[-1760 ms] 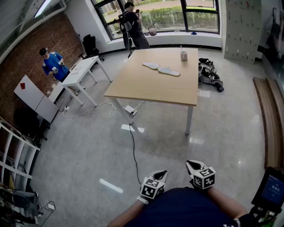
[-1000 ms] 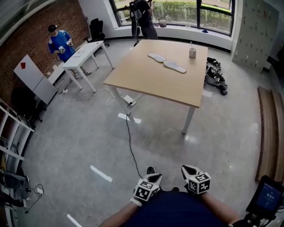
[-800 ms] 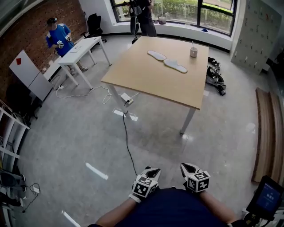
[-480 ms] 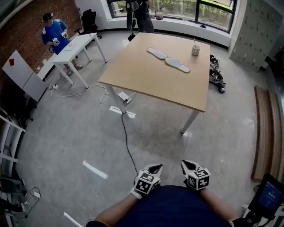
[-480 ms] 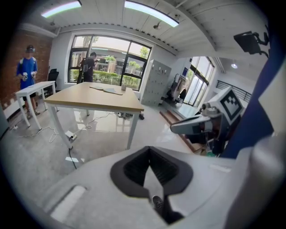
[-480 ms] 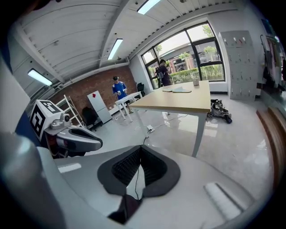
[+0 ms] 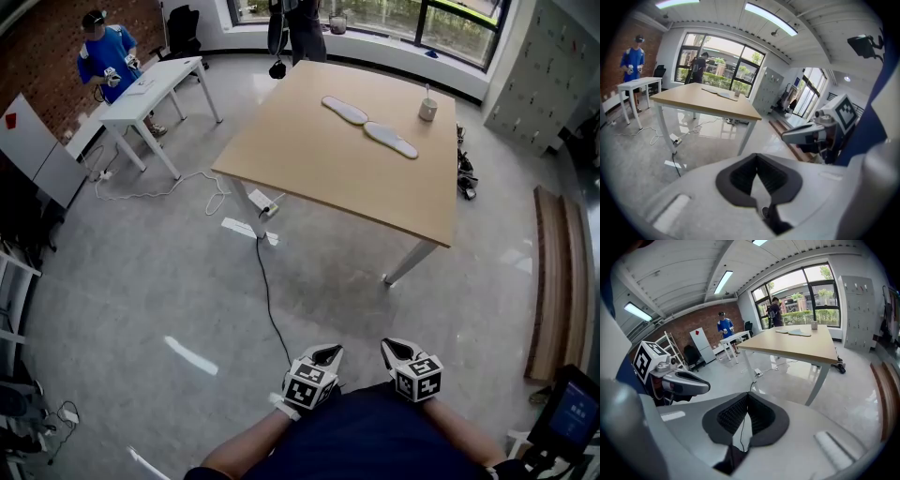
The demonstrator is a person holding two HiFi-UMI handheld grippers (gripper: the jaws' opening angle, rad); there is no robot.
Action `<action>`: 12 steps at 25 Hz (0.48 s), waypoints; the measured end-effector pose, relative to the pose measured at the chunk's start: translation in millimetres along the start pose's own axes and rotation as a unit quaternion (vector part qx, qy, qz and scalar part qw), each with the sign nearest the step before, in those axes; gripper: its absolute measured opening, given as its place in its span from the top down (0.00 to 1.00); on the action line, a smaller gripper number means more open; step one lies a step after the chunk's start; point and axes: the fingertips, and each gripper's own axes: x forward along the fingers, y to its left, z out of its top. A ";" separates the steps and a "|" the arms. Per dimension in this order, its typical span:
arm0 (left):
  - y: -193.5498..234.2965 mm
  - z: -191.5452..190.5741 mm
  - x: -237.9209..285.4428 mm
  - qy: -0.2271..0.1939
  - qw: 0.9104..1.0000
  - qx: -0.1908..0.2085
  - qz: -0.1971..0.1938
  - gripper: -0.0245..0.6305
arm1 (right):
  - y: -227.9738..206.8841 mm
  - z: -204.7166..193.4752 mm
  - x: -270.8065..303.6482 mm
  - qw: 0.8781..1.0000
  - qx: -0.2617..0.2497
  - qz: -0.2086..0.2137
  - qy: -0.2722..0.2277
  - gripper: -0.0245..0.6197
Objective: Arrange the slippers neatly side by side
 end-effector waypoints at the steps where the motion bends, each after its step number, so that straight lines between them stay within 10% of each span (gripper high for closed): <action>1: 8.7 -1.2 -3.1 -0.001 1.000 -0.004 0.001 0.96 | 5.7 3.6 6.3 1.000 -0.006 0.000 0.002 0.95; 12: 59.7 -1.0 -19.7 -0.002 0.999 -0.036 0.006 0.96 | 33.7 30.4 47.5 0.999 -0.028 0.016 0.015 0.95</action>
